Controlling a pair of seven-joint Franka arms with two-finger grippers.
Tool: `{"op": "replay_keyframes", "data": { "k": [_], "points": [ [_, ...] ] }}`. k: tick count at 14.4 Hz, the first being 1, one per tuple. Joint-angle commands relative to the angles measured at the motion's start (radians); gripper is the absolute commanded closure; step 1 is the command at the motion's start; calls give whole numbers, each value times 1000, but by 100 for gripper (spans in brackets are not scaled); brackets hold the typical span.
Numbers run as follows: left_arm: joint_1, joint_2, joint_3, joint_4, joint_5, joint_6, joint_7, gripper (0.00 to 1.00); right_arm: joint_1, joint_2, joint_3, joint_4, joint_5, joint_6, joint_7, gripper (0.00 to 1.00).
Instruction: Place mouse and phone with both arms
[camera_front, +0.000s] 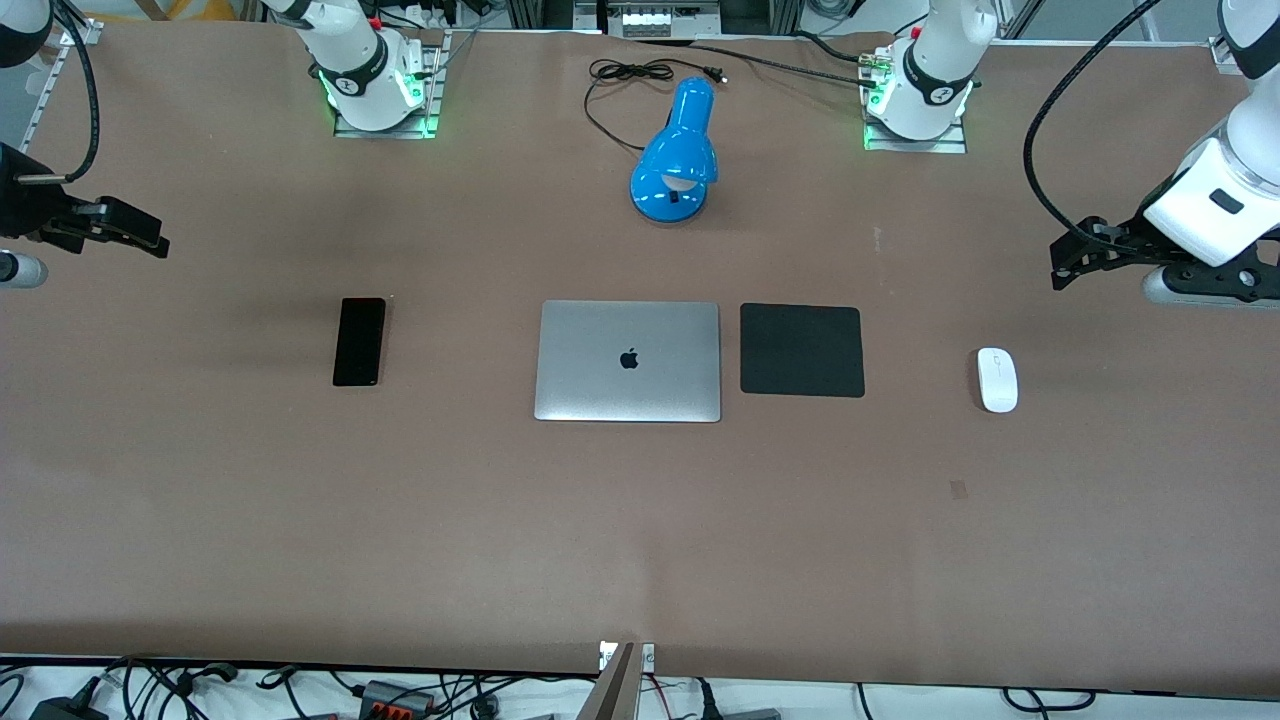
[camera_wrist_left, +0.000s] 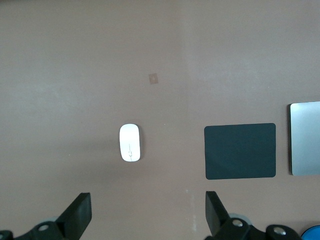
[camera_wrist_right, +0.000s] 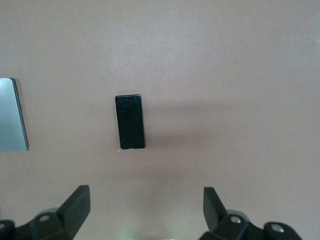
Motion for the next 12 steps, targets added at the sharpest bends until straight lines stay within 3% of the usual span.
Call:
{"op": "replay_keyframes", "data": {
  "k": [1,4,7,12],
  "points": [
    [13,14,-12,28,-4,-5,-2,0,6,28,2,31,13,-19,6,0],
    [13,14,-12,28,-4,-5,-2,0,1,138,2,26,13,-15,6,0],
    [11,17,-12,28,-3,-3,-4,0,-2,325,2,26,18,39,1,0],
    [13,52,-12,26,-3,-13,5,0,17,524,4,-29,70,240,18,0]
  ]
}}
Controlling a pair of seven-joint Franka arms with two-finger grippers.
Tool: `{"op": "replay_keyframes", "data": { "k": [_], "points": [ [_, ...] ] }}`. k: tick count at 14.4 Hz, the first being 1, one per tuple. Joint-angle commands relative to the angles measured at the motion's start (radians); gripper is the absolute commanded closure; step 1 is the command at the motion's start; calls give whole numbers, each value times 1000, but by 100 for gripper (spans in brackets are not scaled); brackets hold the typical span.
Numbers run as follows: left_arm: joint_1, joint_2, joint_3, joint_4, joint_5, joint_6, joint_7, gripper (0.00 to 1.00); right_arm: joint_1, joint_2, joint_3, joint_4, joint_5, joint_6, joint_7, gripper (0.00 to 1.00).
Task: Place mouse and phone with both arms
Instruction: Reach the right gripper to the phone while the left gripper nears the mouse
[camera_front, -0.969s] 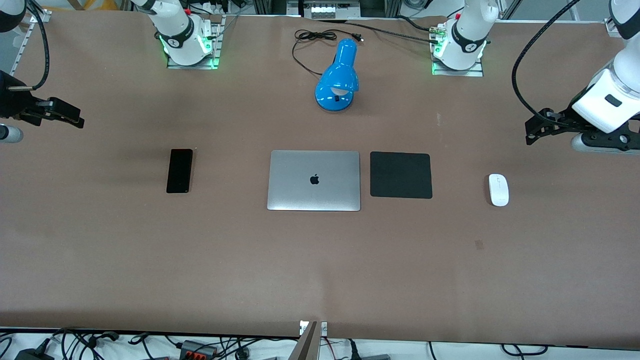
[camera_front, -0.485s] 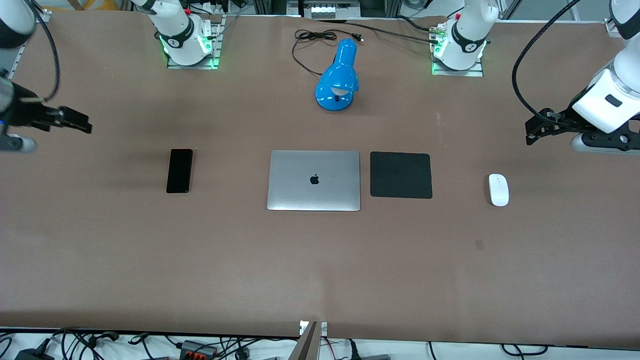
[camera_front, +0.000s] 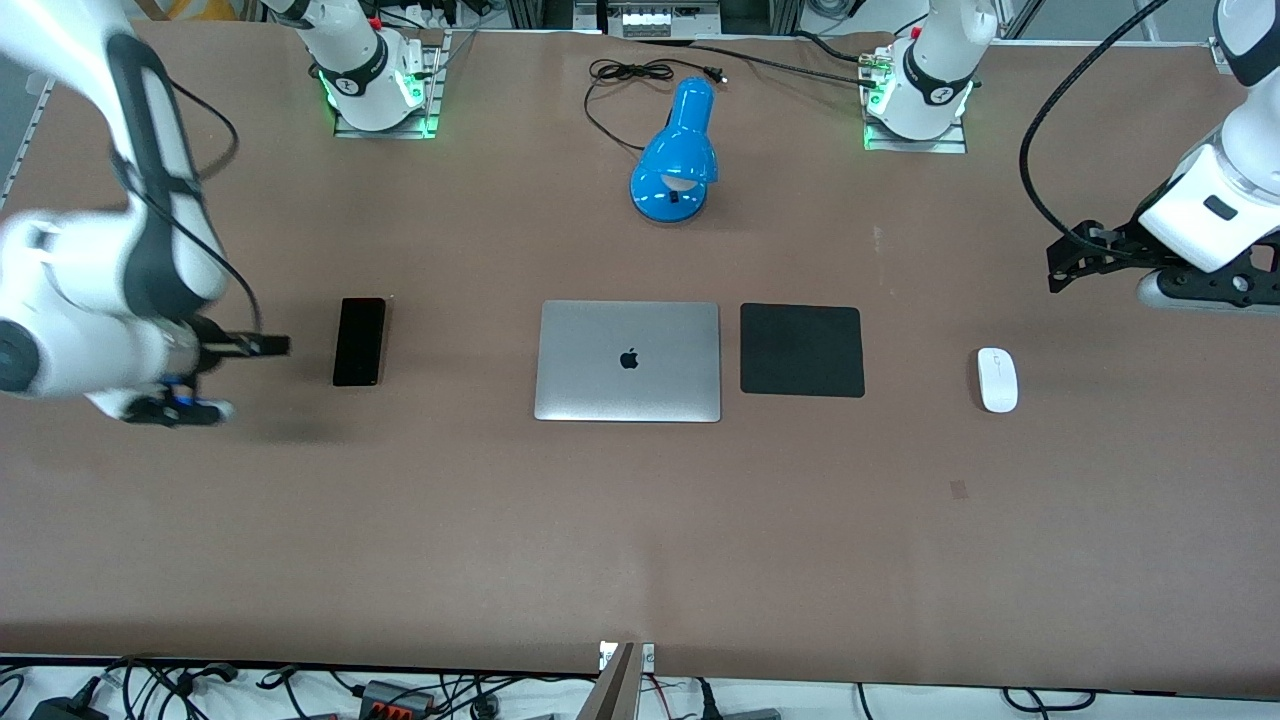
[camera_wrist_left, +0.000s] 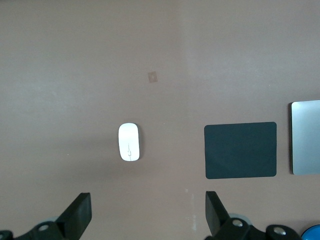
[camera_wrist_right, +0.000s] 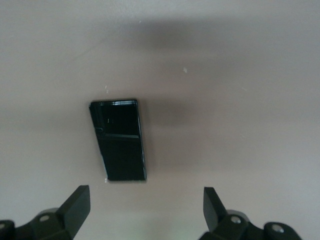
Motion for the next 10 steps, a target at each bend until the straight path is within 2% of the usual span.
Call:
{"op": "replay_keyframes", "data": {
  "k": [1,3,6,9,10],
  "points": [
    [16,41,-2,25,-3,-12,2,0,3,33,1,-36,39,50,13,0],
    [24,69,2,25,-1,-11,-4,0,15,45,1,-60,39,73,13,0],
    [73,151,2,27,-6,-21,8,0,49,32,2,-191,42,221,16,0],
    [91,226,1,13,-4,-14,8,0,54,30,2,-221,44,232,34,0],
    [91,287,4,19,2,-6,8,0,60,27,2,-235,44,235,40,0]
  ]
}}
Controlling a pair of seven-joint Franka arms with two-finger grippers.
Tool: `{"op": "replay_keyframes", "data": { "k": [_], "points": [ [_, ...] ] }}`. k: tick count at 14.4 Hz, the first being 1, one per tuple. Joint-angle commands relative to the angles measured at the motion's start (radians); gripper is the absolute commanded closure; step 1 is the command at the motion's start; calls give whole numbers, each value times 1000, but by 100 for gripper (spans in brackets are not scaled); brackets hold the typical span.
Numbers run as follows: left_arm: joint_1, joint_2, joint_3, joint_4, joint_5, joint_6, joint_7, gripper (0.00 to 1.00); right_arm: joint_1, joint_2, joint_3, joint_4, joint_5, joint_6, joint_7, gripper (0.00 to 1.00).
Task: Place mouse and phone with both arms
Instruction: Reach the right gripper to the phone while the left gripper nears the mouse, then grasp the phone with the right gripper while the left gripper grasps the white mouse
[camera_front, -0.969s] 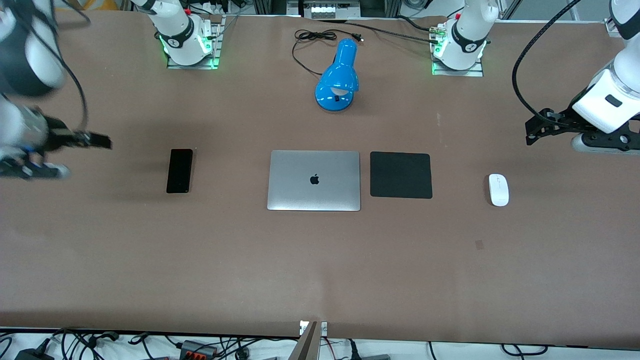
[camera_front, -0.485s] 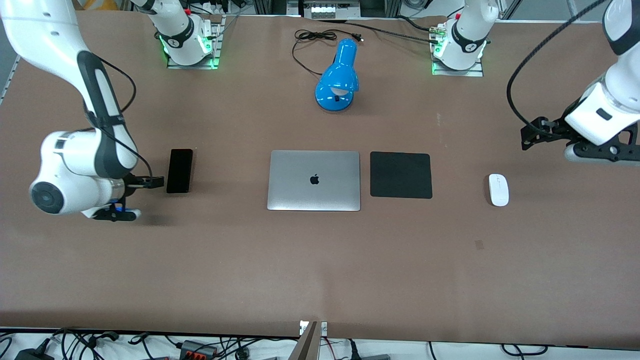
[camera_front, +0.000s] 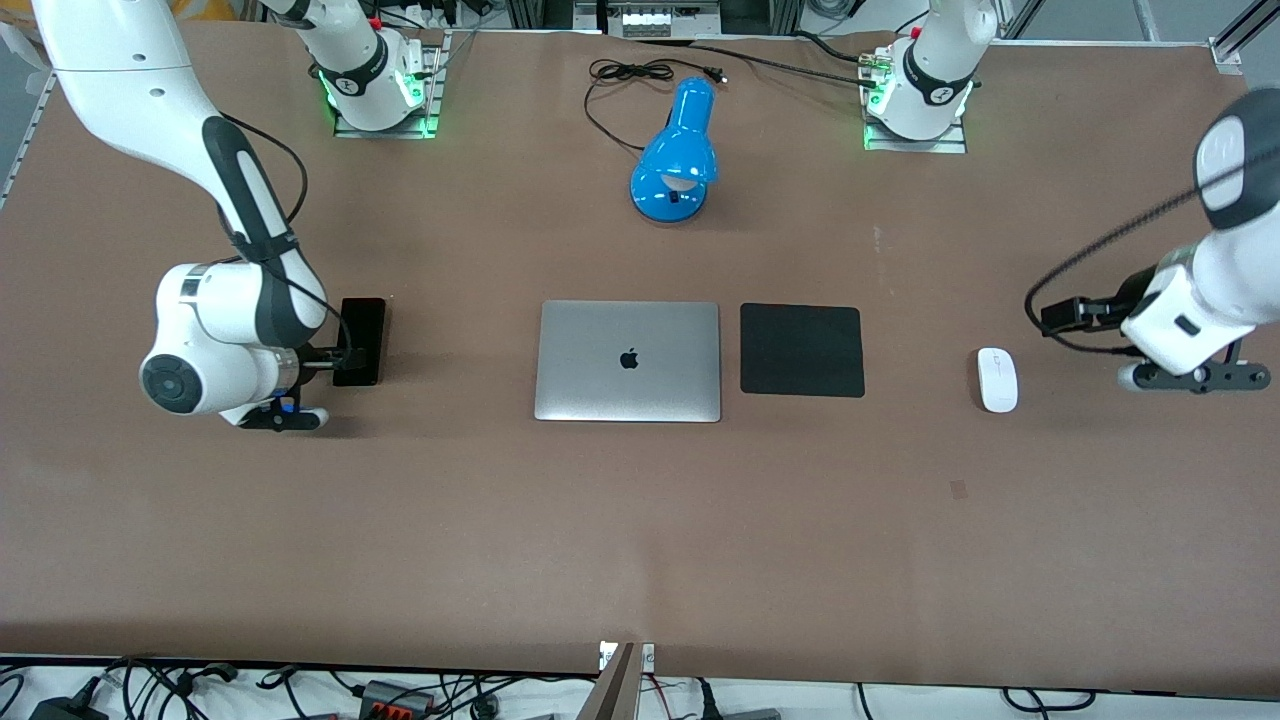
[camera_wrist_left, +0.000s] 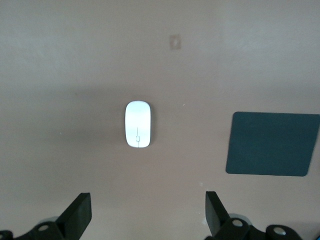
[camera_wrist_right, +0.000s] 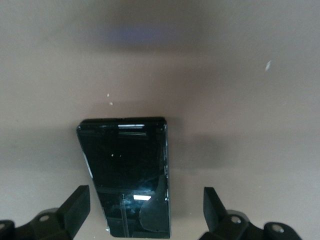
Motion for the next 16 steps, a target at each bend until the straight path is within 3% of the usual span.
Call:
{"op": "replay_keyframes", "data": {
  "k": [1,4,9,16],
  "points": [
    [3,137,-4,15,30,38,6,0,9,-48,-1,-72,12,21,33,0],
    [74,241,-11,-42,63,215,13,0,10,-61,6,-100,13,46,55,0],
    [118,226,-18,-359,61,691,89,0,13,-61,7,-123,66,75,56,0],
    [118,219,-19,-450,61,765,97,0,13,-61,7,-169,66,135,55,0]
  ]
}}
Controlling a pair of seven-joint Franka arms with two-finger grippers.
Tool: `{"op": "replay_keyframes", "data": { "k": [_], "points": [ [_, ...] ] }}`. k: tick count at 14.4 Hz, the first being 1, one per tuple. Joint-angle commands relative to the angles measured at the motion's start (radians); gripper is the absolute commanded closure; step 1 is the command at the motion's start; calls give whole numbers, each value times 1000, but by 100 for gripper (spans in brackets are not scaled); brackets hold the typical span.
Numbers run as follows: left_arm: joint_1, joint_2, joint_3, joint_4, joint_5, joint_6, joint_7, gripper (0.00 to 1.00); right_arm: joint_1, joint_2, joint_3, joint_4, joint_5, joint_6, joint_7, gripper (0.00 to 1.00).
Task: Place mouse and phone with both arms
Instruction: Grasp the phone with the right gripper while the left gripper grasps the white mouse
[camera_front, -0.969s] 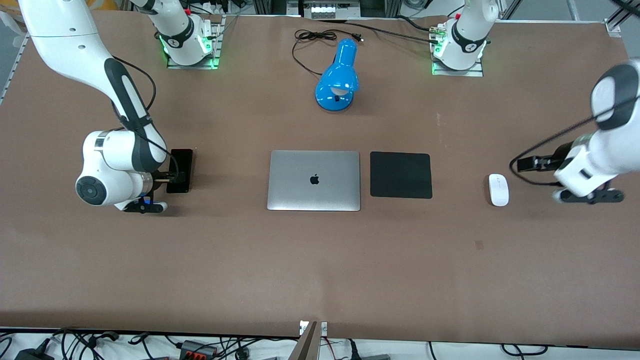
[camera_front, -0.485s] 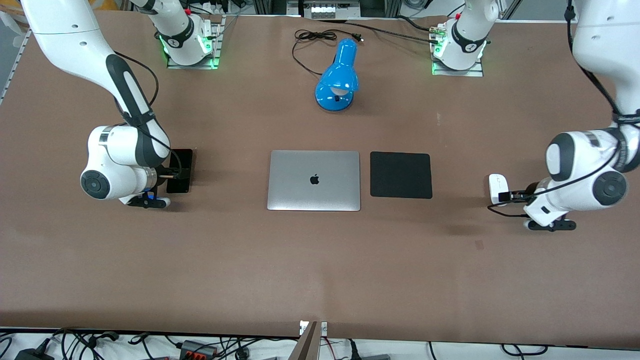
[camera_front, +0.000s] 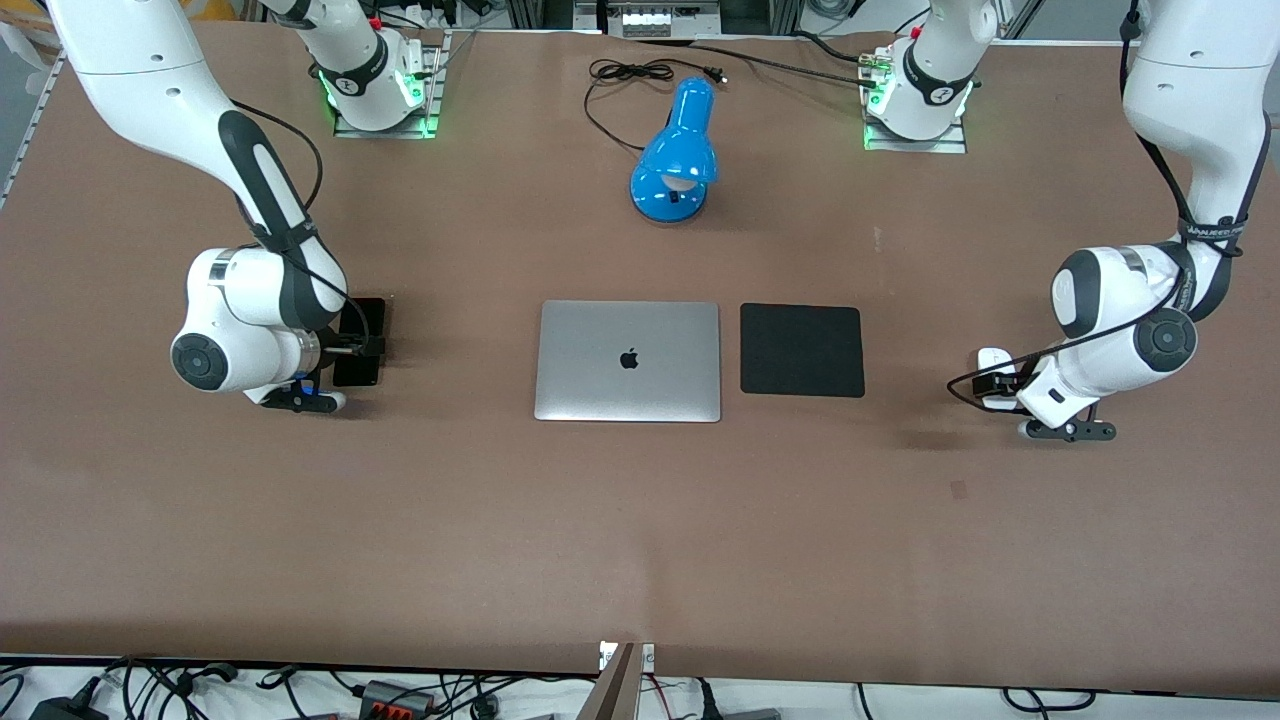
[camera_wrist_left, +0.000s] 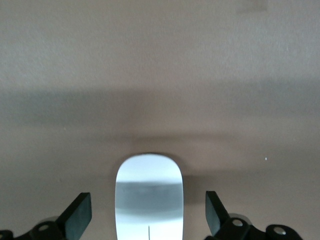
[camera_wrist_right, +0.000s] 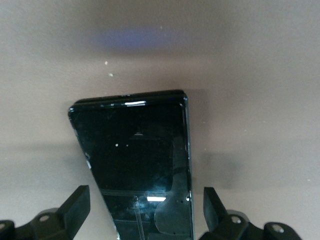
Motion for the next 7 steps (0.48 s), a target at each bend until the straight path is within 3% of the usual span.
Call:
{"op": "replay_keyframes", "data": {
  "k": [1,3,7],
  "points": [
    [7,-35,-8,-82,15,30,18,0,4,-30,3,-36,12,23,16,0],
    [5,-32,-8,-91,15,57,18,0,4,-30,5,-43,12,35,16,0],
    [8,-19,-8,-105,15,62,20,30,4,-30,6,-65,12,69,16,0]
  ]
}}
